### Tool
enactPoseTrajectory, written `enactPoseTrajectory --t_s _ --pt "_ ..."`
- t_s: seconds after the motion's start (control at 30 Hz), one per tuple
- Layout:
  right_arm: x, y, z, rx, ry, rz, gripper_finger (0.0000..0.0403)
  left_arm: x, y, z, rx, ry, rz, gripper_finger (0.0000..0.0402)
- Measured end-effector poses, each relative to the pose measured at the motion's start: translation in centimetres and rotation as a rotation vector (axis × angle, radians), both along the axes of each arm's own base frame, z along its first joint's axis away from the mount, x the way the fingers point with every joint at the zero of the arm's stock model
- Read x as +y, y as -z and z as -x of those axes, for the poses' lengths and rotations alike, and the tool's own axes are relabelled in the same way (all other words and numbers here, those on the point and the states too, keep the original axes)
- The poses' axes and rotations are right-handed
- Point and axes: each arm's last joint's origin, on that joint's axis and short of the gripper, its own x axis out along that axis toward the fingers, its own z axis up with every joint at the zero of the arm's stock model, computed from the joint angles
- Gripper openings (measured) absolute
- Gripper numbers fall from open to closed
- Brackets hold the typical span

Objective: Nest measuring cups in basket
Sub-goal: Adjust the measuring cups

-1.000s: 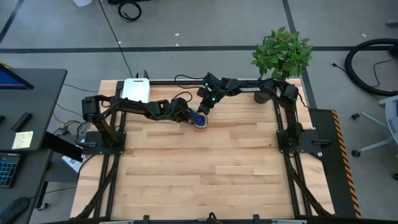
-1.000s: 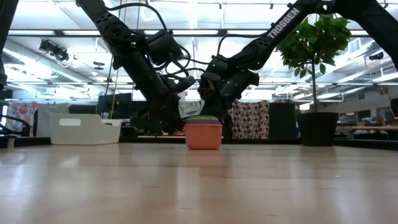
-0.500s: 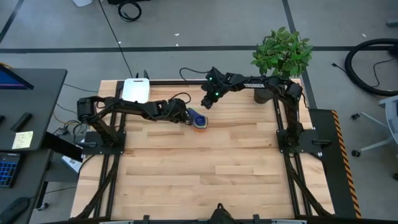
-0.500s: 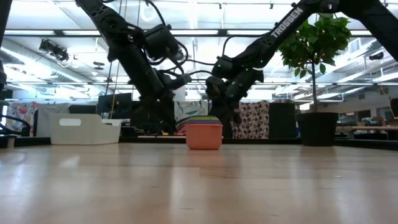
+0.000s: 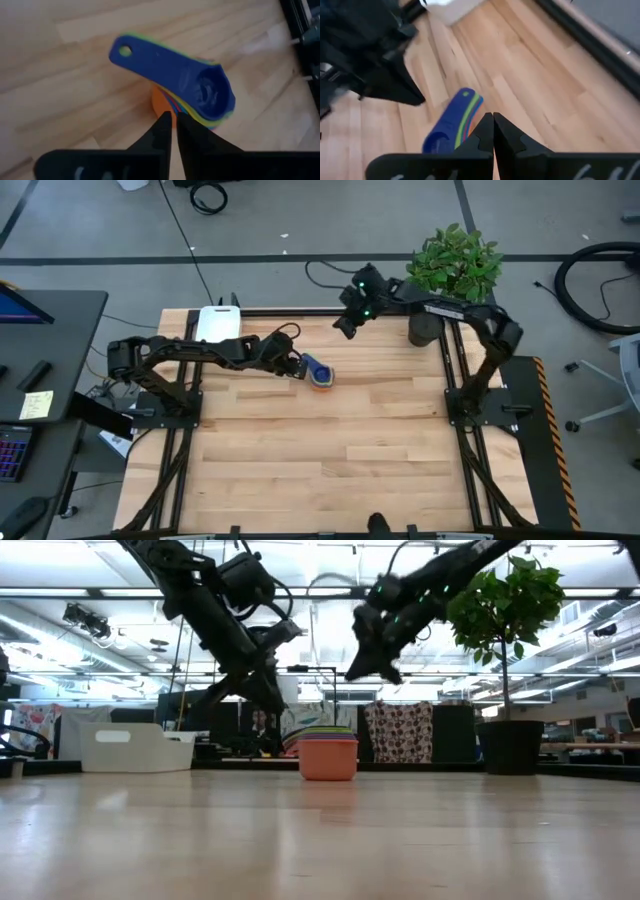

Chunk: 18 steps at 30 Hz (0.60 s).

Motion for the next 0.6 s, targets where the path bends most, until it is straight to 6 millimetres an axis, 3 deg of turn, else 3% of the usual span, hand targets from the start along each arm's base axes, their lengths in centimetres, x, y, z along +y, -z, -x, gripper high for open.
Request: enactPoseTrajectory --t_s 0.27,0.6 --pt "2.7 -4.6 2.0 -0.044 0.021 0.136 0.0003 0.9 0.4 0.6 0.018 0.02 0.135 0.0105" --pt "4.6 -5.6 2.3 -0.032 0.007 0.152 0.0004 1.3 0.7 0.7 0.029 -0.11 0.123 0.0181"
